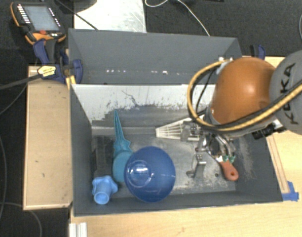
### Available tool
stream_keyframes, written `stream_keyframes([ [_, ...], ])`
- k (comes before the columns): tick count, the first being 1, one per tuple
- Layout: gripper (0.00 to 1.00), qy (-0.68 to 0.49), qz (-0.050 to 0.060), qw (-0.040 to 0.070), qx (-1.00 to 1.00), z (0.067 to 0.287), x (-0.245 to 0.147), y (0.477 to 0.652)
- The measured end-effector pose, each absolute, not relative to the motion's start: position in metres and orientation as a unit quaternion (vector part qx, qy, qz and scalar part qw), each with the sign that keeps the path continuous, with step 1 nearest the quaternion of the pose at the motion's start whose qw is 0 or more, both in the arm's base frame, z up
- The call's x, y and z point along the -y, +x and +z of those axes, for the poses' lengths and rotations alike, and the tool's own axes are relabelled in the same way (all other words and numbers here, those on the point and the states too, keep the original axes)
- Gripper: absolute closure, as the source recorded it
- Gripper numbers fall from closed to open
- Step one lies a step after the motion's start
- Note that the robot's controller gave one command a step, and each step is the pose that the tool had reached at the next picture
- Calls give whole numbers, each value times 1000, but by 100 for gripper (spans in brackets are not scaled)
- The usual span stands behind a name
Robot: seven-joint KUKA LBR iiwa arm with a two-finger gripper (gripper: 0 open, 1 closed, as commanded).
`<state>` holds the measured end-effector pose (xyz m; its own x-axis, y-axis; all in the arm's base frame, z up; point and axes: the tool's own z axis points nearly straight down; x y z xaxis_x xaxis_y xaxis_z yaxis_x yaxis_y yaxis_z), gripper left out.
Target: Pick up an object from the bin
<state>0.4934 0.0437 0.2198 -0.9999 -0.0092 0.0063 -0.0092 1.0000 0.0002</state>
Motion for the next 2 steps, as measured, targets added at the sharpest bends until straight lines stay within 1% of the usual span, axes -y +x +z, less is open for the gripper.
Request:
stream_keyframes([
  [1, 0, 3, 0, -1, 1000, 224, -43, 495],
  [2, 0, 44, -1, 0, 999, 187, -126, 522],
])
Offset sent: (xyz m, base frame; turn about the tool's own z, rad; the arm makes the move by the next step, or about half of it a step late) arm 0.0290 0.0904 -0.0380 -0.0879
